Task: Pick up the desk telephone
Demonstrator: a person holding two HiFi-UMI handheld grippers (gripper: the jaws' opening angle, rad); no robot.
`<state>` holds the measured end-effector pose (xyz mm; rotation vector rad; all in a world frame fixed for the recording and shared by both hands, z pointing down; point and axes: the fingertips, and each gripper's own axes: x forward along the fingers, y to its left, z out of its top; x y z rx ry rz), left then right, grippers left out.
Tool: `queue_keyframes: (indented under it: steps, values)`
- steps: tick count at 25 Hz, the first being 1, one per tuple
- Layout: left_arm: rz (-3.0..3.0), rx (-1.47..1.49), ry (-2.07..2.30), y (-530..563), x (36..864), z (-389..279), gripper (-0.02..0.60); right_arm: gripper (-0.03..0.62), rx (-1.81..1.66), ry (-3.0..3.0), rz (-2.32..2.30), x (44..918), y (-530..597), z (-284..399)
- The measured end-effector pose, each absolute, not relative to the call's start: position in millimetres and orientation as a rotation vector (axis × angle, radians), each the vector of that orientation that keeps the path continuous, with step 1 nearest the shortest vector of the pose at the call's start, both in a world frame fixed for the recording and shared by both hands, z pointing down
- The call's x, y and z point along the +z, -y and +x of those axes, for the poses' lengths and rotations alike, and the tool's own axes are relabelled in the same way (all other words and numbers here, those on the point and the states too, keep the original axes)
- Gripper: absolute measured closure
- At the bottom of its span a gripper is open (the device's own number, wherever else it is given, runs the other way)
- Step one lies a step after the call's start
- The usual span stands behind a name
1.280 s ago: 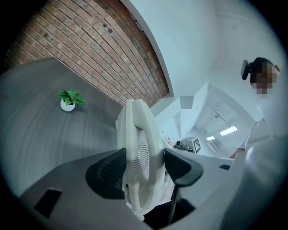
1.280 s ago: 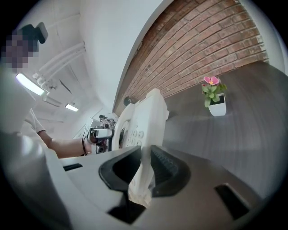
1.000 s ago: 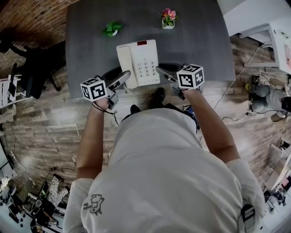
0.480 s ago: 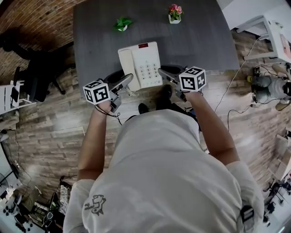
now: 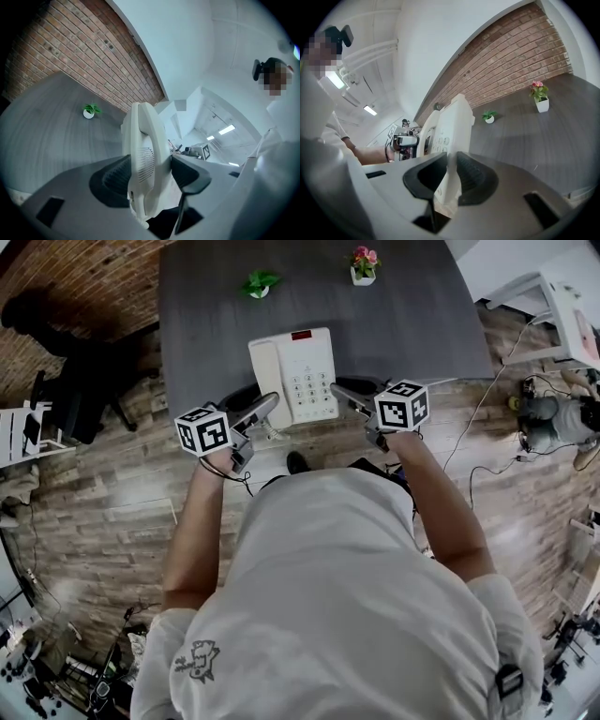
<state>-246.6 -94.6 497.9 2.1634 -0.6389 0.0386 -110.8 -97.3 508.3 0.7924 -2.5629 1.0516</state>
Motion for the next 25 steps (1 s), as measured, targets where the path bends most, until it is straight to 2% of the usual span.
queue_keyframes:
  steps: [5,11,20,25]
  values:
    - [2.165,0.004,0.680,81.6,486.9,-239.3,0.301,0.520,1.031,2.591,0.758,498.6,85.4,-102.9]
    - [2.176,0.009,0.711,34.9,491.4,-167.6,0.301,0.519,1.001,2.621,0.721,505.0,40.7,-31.8]
    - [2.153,0.020,0.723,28.3,476.4,-162.8,0.301,0.520,1.015,2.592,0.695,489.0,35.0,-27.4]
    - [2.162,0.020,0.738,-2.1,470.3,-119.9,0.300,0.520,1.022,2.612,0.692,485.4,3.1,15.7]
